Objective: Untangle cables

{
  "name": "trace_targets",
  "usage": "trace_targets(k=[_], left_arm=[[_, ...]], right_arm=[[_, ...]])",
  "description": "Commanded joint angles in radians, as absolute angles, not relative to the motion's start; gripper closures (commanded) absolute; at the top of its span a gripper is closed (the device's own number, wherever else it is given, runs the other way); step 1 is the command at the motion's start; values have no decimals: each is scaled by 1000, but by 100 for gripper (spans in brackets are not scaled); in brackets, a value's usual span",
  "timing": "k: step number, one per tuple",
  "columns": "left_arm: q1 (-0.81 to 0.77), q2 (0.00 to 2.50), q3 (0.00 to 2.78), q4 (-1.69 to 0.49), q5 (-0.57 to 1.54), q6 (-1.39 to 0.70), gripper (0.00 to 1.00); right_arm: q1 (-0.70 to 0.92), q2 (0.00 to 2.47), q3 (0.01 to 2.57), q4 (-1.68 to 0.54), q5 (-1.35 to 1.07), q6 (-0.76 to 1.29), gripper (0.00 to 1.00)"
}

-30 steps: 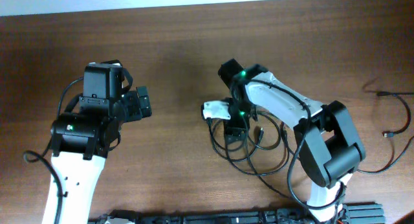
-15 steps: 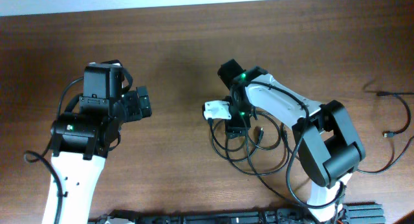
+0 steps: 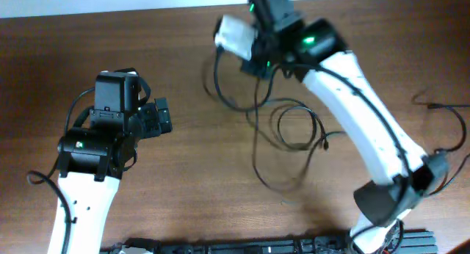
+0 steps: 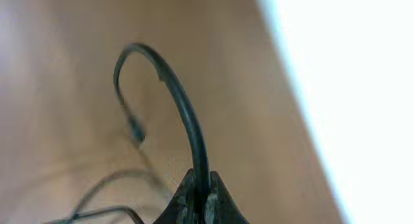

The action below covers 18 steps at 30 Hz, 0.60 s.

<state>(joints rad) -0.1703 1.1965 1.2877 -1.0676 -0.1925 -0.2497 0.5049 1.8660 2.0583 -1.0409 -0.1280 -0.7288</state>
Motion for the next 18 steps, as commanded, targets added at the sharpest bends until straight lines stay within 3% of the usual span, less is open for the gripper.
trace_targets(k=[1, 5, 9, 13, 18], left_arm=[[-164, 1183, 1295, -1068, -207, -245, 1], [-164, 1183, 1295, -1068, -207, -245, 1], [-164, 1183, 1295, -1068, -207, -245, 1], [-164, 1183, 1295, -1068, -207, -245, 1], [-164, 1183, 1295, -1068, -207, -245, 1]], right_arm=[[509, 1834, 2285, -998, -118, -694, 96], [509, 1834, 2425, -881, -5, -694, 96], [496, 1834, 2429, -703, 323, -819, 96], [441, 1834, 2429, -326, 582, -837, 96], [268, 1834, 2429, 162, 602, -912, 96]])
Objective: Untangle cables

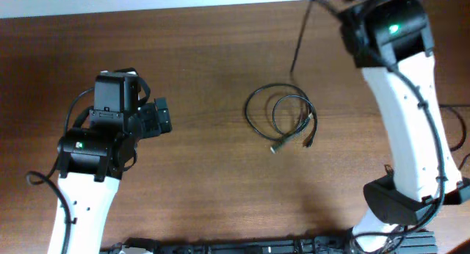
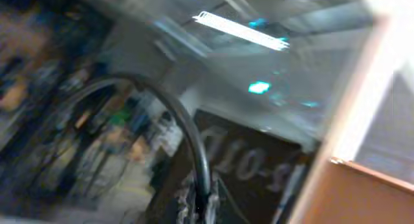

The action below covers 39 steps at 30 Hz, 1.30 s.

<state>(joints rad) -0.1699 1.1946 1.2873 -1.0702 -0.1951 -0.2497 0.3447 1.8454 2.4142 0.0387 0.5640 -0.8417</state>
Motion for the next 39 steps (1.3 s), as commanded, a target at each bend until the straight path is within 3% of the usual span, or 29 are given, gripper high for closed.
trace_targets(k=[1, 4, 7, 9, 12, 18, 23, 31, 32, 34, 39], left_arm=[[-164, 1183, 1295, -1068, -207, -245, 1], [-164, 1183, 1295, -1068, -207, -245, 1], [-164, 1183, 1295, -1068, -207, -245, 1], [-164, 1183, 1295, -1068, -207, -245, 1], [-164, 1183, 1295, -1068, -207, -245, 1], [-164, 1183, 1295, -1068, -207, -245, 1], [-164, 1183, 1295, -1068, -207, -245, 1], [-164, 1183, 1295, -1068, -206, -245, 1], [-164, 1183, 1295, -1068, -207, -245, 1], [-164, 1183, 1295, -1068, -207, -245, 1], [-164, 1183, 1295, -1068, -207, -245, 1]], right_arm=[[245, 1834, 2429, 202, 596, -945, 96], [116, 1834, 2429, 238, 531, -1100, 96], [7, 1834, 2429, 239, 509, -1098, 96], [-73, 1834, 2429, 139, 508, -986, 96], [-277, 1847, 2429, -134, 503, -598, 96], [-487, 1921, 2421, -498, 455, -279, 96], [-538, 1952, 2319, -618, 455, -114, 96], [-559, 1954, 1916, -736, 447, 64, 96], [-567, 1954, 1879, -738, 431, 88, 83], [-577, 1954, 1829, -742, 341, 87, 1], [-575, 1953, 1824, -752, 83, 81, 1]])
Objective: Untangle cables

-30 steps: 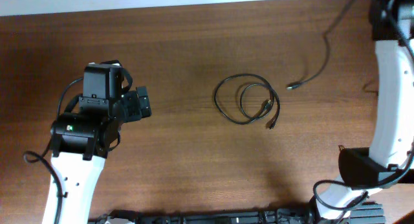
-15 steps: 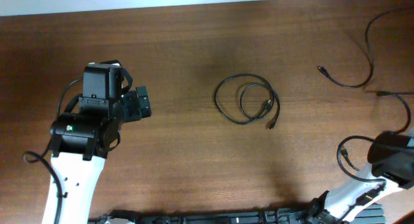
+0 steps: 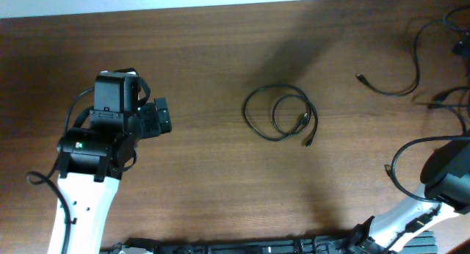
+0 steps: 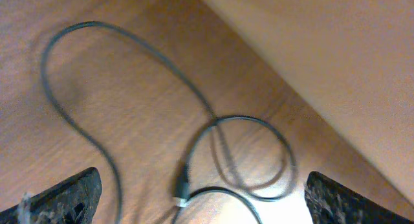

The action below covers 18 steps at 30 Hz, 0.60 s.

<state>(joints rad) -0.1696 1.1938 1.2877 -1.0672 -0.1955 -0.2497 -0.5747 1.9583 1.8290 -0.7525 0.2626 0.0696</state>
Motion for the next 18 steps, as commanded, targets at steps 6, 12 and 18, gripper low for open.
trace_targets(k=[6, 12, 18], left_arm=[[-164, 1183, 1295, -1068, -207, -245, 1], [-164, 1183, 1295, -1068, -207, -245, 1], [-164, 1183, 1295, -1068, -207, -245, 1]], right_arm=[[-545, 1953, 1824, -838, -545, -38, 1], [-347, 1953, 1822, -1026, -566, -45, 1], [-30, 1956, 1714, -1037, -355, -224, 1]])
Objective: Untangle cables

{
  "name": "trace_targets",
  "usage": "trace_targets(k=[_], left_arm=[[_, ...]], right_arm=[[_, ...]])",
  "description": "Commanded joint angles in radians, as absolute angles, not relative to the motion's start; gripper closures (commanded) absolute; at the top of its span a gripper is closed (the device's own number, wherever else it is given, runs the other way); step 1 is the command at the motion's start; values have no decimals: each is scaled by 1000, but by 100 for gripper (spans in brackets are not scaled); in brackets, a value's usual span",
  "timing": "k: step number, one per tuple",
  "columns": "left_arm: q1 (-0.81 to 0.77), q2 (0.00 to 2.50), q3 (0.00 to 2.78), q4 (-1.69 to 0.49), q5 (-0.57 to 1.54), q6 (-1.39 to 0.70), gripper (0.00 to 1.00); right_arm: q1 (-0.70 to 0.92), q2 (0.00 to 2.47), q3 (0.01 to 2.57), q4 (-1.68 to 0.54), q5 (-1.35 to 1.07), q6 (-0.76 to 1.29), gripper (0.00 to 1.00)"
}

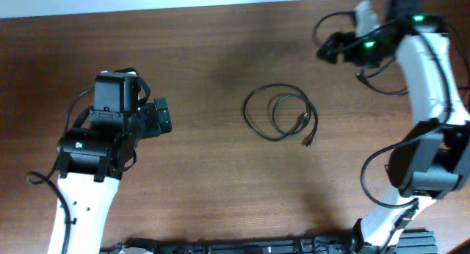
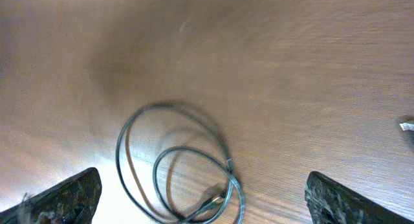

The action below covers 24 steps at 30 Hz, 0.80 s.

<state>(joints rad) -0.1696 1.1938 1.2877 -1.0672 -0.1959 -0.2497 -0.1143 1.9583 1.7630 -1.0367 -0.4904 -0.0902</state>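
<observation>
A thin black cable lies coiled in two loops (image 1: 281, 114) at the table's middle, its plug ends at the lower right of the coil. The right wrist view shows the same coil (image 2: 181, 166) below the wrist. My right gripper (image 1: 328, 48) hovers at the far right of the table, up and to the right of the coil. It is wide open (image 2: 206, 208), with nothing between its fingers (image 2: 65, 198). A second black cable (image 1: 383, 86) lies apart, under the right arm. My left gripper (image 1: 163, 116) rests at the left, away from both cables.
More dark cable loops (image 1: 433, 103) lie at the right edge, behind the right arm. A pale strip (image 1: 147, 1) borders the far side of the brown wooden table (image 1: 220, 180). A dark rail (image 1: 242, 248) runs along the near edge.
My right arm has swung from the table's right edge to the far right of the table, facing the coil. Its gripper is still open. The coil and the left arm have not moved.
My right gripper was shut on a cable, lifted out of a tangle at the far middle. Then it held that cable beyond the far edge, with a coil left on the table. Later it was open with the cable lying at the right. Now it hovers near the coil.
</observation>
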Motion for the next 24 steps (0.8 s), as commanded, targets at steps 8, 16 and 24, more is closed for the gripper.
trace_targets(k=[8, 16, 24], left_arm=[[-164, 1183, 1295, -1068, -207, -245, 1], [-164, 1183, 1295, -1068, -207, -245, 1], [-164, 1183, 1295, -1068, -207, -245, 1]], right_arm=[[97, 1958, 1459, -934, -93, -475, 2], [98, 1998, 1323, -719, -176, -458, 12], [132, 2077, 1323, -620, -172, -373, 48]])
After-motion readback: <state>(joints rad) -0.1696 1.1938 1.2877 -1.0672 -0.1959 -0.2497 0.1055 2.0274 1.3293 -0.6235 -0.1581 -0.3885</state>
